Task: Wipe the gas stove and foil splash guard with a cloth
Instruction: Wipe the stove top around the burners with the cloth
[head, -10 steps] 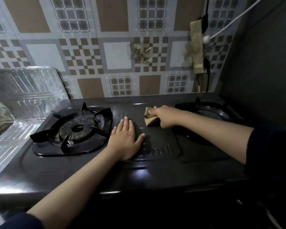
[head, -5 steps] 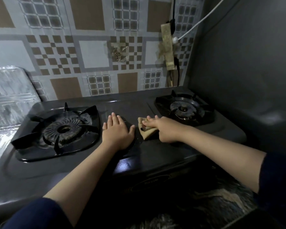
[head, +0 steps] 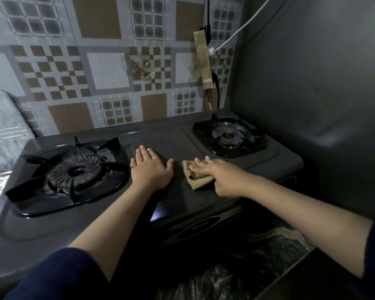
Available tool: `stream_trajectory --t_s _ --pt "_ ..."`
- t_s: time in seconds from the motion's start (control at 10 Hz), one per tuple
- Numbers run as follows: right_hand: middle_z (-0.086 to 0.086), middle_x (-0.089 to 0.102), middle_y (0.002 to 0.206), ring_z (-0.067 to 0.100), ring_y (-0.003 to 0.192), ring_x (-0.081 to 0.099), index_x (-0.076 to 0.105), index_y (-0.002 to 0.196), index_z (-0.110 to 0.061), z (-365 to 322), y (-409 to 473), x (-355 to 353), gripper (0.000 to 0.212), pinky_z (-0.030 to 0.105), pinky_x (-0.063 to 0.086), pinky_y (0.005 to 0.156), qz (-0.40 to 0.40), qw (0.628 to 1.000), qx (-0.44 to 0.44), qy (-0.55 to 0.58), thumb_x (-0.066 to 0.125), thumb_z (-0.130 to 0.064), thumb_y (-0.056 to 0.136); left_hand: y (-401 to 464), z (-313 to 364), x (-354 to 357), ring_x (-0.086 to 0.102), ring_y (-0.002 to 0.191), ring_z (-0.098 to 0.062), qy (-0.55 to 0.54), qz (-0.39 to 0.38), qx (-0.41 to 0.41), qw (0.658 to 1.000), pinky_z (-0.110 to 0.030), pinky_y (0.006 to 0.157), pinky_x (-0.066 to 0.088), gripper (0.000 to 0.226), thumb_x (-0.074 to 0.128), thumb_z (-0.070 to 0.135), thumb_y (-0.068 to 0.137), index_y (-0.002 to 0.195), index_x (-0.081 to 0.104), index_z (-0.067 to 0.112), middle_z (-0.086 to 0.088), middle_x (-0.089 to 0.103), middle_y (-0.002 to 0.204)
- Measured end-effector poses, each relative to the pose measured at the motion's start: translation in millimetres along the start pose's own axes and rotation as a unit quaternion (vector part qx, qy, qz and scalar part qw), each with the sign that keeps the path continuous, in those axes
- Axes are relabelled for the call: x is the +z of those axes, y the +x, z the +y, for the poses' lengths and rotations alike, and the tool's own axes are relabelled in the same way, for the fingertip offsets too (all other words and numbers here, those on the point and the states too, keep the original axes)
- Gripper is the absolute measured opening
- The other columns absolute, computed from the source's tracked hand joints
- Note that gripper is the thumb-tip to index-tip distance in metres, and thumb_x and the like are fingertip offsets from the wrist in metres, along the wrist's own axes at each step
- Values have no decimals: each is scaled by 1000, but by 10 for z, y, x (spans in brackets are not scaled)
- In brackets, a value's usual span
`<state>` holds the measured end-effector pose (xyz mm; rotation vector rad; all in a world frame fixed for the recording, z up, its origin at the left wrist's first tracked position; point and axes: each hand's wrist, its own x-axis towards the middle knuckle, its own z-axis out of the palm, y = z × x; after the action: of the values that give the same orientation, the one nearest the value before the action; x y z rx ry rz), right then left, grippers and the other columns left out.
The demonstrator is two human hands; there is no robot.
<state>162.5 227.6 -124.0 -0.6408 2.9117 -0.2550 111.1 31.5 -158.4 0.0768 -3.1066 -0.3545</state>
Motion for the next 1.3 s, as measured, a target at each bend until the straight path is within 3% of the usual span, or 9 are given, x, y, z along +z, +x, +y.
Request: stream_trajectory --t_s 0.2,0.3,0.4,0.6,0.7,0.8,0.9,1.0,1.3 --pt "-16 12 158 5 147 4 29 147 -34 68 -294 32 92 15 3 110 -1 999 -20 33 35 18 71 17 4 5 -5 148 -29 5 -8 1 1000 -45 118 4 84 22 59 94 151 4 0 -18 -5 159" --pt "-15 29 154 -1 143 18 42 142 -32 97 -412 -62 86 18 13 117 -20 996 -16 84 33 18 72 12 2 8 -5 148 -30 5 -5 3 1000 -46 118 4 84 22 59 95 151 4 -1 -19 -5 159" --pt "-4 61 129 -4 111 57 59 129 -22 178 -452 -250 73 17 45 95 10 987 9 159 33 16 72 23 -2 12 -4 148 -30 10 -3 4 1000 -46 118 5 84 22 60 94 151 5 -1 -19 -4 159" --pt "6 71 109 23 111 63 64 119 -15 863 -369 -536 59 27 46 91 228 943 124 208 41 5 69 36 12 33 -1 147 -33 16 7 3 1000 -49 117 7 84 24 59 94 150 8 -3 -22 -1 159" --pt "13 70 107 32 107 63 66 113 -16 1213 -364 -601 46 34 49 84 287 917 261 97 48 3 74 46 16 41 -1 147 -33 16 8 3 1000 -49 117 8 85 24 59 94 150 9 -3 -22 0 159" --pt "16 64 118 35 112 58 61 119 -17 1511 -357 -528 43 37 49 87 265 884 378 76 48 -6 80 59 17 55 0 147 -33 14 14 2 1000 -49 116 8 85 25 59 94 150 10 -3 -21 1 159" --pt "10 37 151 33 136 36 41 140 -25 1746 -306 -403 59 48 32 111 131 905 400 63 42 -13 83 69 11 61 0 147 -33 14 13 1 1000 -49 116 8 85 24 60 93 150 9 -2 -21 1 159" --pt "-4 3 162 25 149 1 16 150 -35 1856 -270 -310 67 60 5 113 63 921 380 53 37 -17 89 72 11 66 0 147 -34 15 14 1 1000 -50 116 8 85 24 60 93 150 9 -2 -21 1 159" --pt "-10 5 161 17 149 -5 20 150 -33 1782 -321 -74 55 62 -5 113 133 923 356 68 37 -28 97 64 22 72 2 147 -35 13 20 0 1000 -51 116 9 85 26 58 93 150 11 -3 -22 2 159"
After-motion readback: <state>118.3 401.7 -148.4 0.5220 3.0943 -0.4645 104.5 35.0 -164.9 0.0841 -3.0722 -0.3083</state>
